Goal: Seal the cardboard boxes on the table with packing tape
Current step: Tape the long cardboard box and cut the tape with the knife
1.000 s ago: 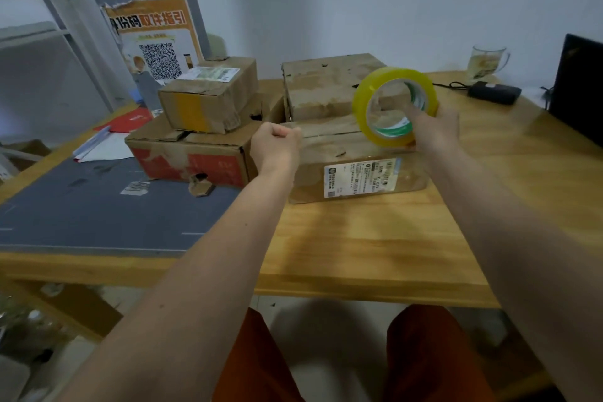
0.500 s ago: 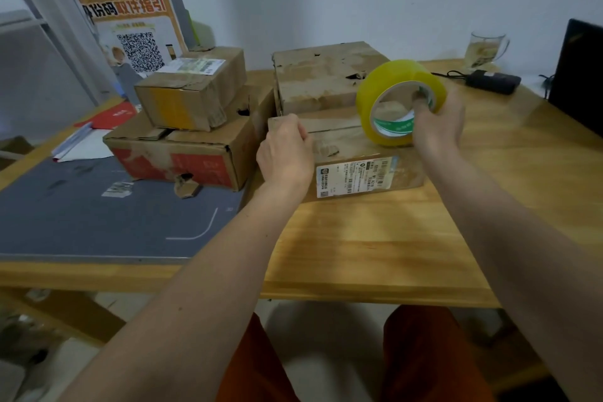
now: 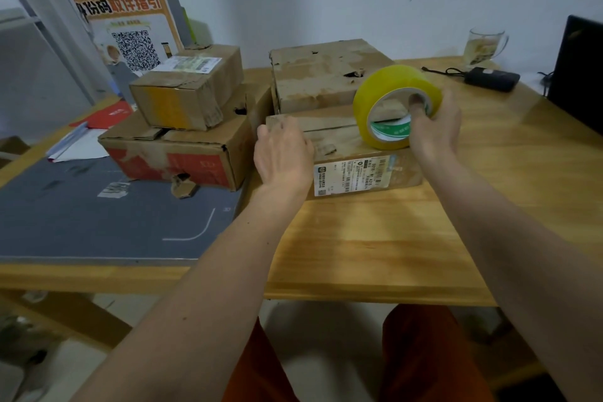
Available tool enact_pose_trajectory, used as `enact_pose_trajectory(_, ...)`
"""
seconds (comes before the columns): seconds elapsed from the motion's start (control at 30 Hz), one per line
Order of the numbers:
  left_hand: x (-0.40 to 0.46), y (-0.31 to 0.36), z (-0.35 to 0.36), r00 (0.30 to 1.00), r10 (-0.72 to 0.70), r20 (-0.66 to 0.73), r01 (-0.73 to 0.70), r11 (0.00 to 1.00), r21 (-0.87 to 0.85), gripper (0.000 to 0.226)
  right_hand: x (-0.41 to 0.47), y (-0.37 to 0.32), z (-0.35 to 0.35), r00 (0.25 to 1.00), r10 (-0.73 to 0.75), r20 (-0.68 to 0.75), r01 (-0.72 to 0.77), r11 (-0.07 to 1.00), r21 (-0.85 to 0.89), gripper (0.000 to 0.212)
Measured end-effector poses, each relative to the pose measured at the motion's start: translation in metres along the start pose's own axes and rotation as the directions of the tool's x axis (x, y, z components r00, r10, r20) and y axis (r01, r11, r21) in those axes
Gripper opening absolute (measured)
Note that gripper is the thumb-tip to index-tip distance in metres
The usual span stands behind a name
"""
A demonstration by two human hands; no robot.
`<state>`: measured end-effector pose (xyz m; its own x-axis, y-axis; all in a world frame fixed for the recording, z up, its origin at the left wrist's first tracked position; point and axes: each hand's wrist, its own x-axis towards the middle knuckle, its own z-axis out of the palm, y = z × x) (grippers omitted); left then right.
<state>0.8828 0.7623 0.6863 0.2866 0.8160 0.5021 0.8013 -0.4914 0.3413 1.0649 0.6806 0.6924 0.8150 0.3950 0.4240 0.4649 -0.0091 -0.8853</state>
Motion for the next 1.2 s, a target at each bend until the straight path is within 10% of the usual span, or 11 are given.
enact_pose_trajectory(0.2,0.01,-0.007,-0.007,0.956,-0.288,0.061,0.294,0.944,-0.146,0.081,0.0,0.002,-0.002,1.0,-0.021,0.018,0.021,1.0,-0.018,0.012)
enact_pose_trajectory(0.3,0.011,-0.019,-0.011,0.905,-0.391,0.166,0.421,0.879,-0.226,0.074,-0.001,0.002,0.0,1.0,-0.012,0.008,0.012,1.0,-0.008,0.014)
enact_pose_trajectory(0.43,-0.015,-0.013,-0.016,0.988,-0.039,-0.146,0.01,0.981,-0.195,0.026,-0.002,0.003,-0.001,1.0,-0.02,-0.003,0.02,1.0,-0.007,0.015)
enact_pose_trajectory(0.53,-0.035,-0.003,-0.011,0.968,0.25,0.014,-0.237,0.934,-0.268,0.032,-0.002,0.002,-0.002,1.0,-0.017,0.001,0.017,1.0,-0.006,0.014)
enact_pose_trajectory(0.63,-0.038,0.003,0.001,0.914,0.235,0.331,-0.281,0.955,0.098,0.069,-0.003,0.001,-0.003,1.0,0.0,0.006,0.0,1.0,0.006,0.013)
enact_pose_trajectory(0.77,-0.024,0.014,0.003,0.912,0.08,0.403,-0.212,0.932,0.295,0.085,-0.003,0.001,-0.004,0.998,0.05,0.034,-0.05,0.999,-0.003,0.02)
enact_pose_trajectory(1.2,-0.034,0.032,0.005,0.849,0.222,0.479,-0.338,0.925,0.171,0.096,0.0,-0.007,-0.007,0.99,0.042,0.138,-0.032,0.997,-0.076,0.009)
